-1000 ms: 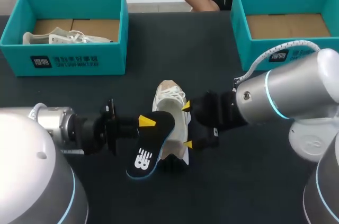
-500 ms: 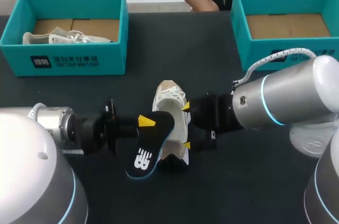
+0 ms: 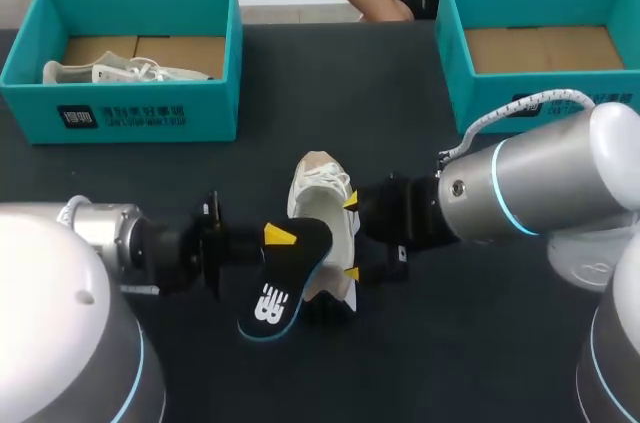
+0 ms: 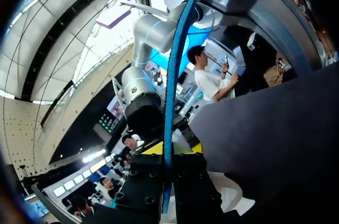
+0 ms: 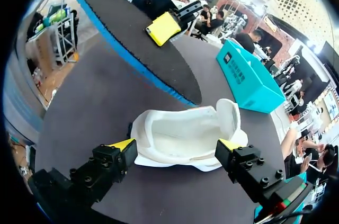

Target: Take the shoe out of the shoebox, open the shoe tongue, remove and reinsert the insole, then place the shoe into the shoebox

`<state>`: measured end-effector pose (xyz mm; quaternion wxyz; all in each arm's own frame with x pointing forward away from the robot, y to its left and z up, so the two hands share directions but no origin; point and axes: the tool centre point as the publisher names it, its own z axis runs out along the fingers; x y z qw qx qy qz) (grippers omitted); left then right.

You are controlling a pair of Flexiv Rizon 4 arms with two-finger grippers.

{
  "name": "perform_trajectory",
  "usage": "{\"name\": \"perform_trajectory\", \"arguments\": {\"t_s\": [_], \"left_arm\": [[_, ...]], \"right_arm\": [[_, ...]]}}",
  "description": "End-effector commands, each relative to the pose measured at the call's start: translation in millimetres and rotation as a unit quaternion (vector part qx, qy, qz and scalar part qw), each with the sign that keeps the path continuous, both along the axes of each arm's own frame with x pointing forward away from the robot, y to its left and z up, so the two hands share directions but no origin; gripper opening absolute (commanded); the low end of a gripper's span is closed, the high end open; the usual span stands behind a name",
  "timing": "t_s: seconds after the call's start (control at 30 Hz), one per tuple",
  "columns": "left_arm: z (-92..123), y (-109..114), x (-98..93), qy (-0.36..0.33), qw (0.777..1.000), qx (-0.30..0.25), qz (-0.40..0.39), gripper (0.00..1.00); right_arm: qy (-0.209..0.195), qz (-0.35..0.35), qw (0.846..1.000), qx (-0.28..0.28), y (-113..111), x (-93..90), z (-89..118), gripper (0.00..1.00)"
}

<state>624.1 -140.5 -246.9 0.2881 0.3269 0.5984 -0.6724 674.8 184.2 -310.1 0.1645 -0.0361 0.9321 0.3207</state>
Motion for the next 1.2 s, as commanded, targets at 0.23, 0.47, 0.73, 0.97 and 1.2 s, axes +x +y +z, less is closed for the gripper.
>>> {"name": "perform_trajectory", "arguments": {"t_s": [0.23, 0.47, 0.73, 0.97, 1.2], "left_arm": [[-15, -11, -9.6, 0.009, 1.0, 0.021, -0.003, 0.0], [-16, -14, -4.5, 0.006, 1.0, 0.022, -0.004, 0.0], [-17, -19, 0.5, 0.007, 1.0, 0.029, -0.007, 0.0], [-20, -21, 1.3, 0.01, 0.999, 0.031, -0.003, 0.0], [-20, -28, 4.5, 0.011, 0.999, 0.032, -0.006, 0.0]], "right_arm": [[-0.002, -0.002, 1.0, 0.001, 1, -1.8, -2, 1.0], [0.0, -0.004, 1.0, 0.001, -13, 1.1, -7, 1.0], [-0.002, 0.014, 1.0, -0.018, -32, 13.5, -14, 1.0], [-0.007, 0.03, 0.999, -0.041, -36, 30.3, -19, 1.0], [-0.013, 0.021, 0.999, -0.047, -37, 32.0, -20, 1.0]]}}
